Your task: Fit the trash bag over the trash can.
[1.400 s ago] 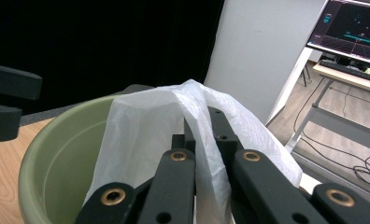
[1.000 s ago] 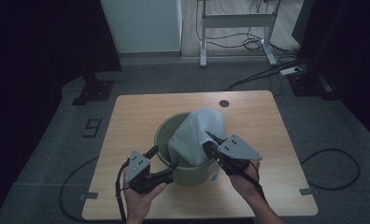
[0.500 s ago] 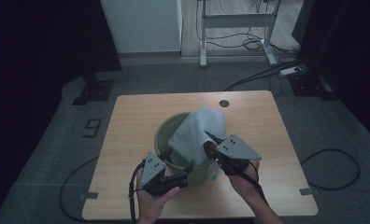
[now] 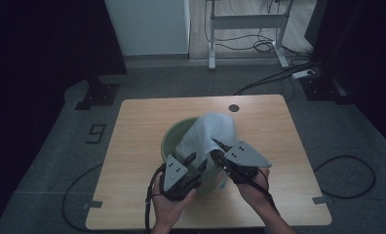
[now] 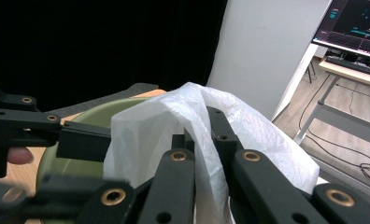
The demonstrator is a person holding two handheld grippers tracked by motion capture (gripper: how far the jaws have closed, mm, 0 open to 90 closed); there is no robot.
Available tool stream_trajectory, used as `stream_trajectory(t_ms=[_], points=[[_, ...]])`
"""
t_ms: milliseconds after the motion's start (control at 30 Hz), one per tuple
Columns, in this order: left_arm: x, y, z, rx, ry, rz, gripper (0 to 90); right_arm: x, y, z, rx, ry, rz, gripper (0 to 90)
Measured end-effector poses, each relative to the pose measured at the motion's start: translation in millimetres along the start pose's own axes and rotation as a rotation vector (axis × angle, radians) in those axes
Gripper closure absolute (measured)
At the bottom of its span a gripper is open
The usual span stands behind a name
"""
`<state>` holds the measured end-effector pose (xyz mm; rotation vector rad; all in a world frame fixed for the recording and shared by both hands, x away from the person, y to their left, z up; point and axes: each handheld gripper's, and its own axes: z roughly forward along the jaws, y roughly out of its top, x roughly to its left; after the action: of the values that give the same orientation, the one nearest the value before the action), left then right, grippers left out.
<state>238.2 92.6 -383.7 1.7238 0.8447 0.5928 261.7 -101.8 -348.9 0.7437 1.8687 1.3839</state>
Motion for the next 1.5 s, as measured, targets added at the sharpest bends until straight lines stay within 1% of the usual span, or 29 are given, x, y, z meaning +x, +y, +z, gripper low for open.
stream_trajectory(t_ms=[33,133,200,267,333,367,433,500,567,633,700,800,867,1033,1133,1200,1300,1333,1400,1433,1500], points=[[0.9,0.1,0.2,-0.001,-0.007,-0.004,64.6,-0.1,-0.5,-0.4,-0.002,0.001,0.002,87.9],[3.7,0.7,1.2,0.006,-0.031,-0.017,75.4,-0.4,-2.4,-1.2,-0.004,0.006,0.006,87.3],[5.4,1.3,1.5,0.010,-0.030,-0.024,80.0,0.0,-3.8,-1.4,-0.003,0.009,0.008,85.9],[7.3,1.8,1.5,0.002,-0.019,-0.034,84.7,0.7,-5.9,-1.9,-0.002,0.013,0.004,81.7],[10.4,2.4,1.1,-0.007,-0.018,-0.048,89.4,3.2,-8.9,-3.4,-0.008,0.009,-0.002,69.9],[11.7,2.6,0.9,-0.011,-0.017,-0.053,89.7,5.5,-11.1,-5.6,-0.012,-0.009,-0.008,61.4],[14.5,3.4,0.0,-0.018,-0.006,-0.061,89.8,11.9,-18.1,-12.7,-0.032,-0.062,0.004,48.9],[16.9,3.8,-0.1,-0.019,0.000,-0.071,89.8,18.6,-28.1,-20.5,-0.037,-0.104,0.011,40.1],[19.3,3.7,-0.3,-0.017,0.004,-0.083,89.8,24.3,-39.6,-27.7,-0.034,-0.145,0.006,36.1],[21.6,3.4,-0.9,-0.024,0.008,-0.097,89.8,27.8,-52.5,-35.4,-0.032,-0.187,0.020,32.8],[23.2,3.6,-1.4,-0.029,0.009,-0.105,89.8,29.0,-61.7,-40.2,-0.033,-0.207,0.038,31.3],[25.7,4.8,-2.8,-0.033,0.013,-0.111,89.8,30.4,-79.7,-44.8,-0.024,-0.234,0.077,27.9],[27.0,5.5,-3.4,-0.035,0.013,-0.114,89.8,29.2,-88.8,-44.3,-0.009,-0.238,0.110,27.7],[30.9,6.3,-5.4,-0.038,0.011,-0.126,89.8,23.0,-108.8,-35.8,0.036,-0.206,0.190,29.0],[32.4,5.9,-6.0,-0.039,0.011,-0.131,89.8,20.3,-115.7,-30.4,0.048,-0.200,0.220,30.9],[33.5,5.8,-6.8,-0.042,0.011,-0.134,89.8,19.8,-122.4,-24.5,0.062,-0.219,0.231,32.7],[34.3,5.8,-9.1,-0.044,0.015,-0.131,89.8,19.0,-131.8,-17.2,0.077,-0.252,0.259,37.8],[34.7,5.6,-9.9,-0.045,0.015,-0.131,89.8,18.5,-134.0,-15.7,0.079,-0.258,0.263,40.5],[35.9,5.1,-11.4,-0.044,0.016,-0.130,89.8,15.0,-139.5,-12.1,0.081,-0.256,0.271,50.8],[36.9,4.7,-12.3,-0.046,0.017,-0.132,89.8,12.6,-142.1,-10.8,0.079,-0.251,0.276,60.9],[38.7,3.9,-13.8,-0.047,0.017,-0.136,89.7,8.1,-145.8,-11.5,0.054,-0.261,0.290,75.0]])
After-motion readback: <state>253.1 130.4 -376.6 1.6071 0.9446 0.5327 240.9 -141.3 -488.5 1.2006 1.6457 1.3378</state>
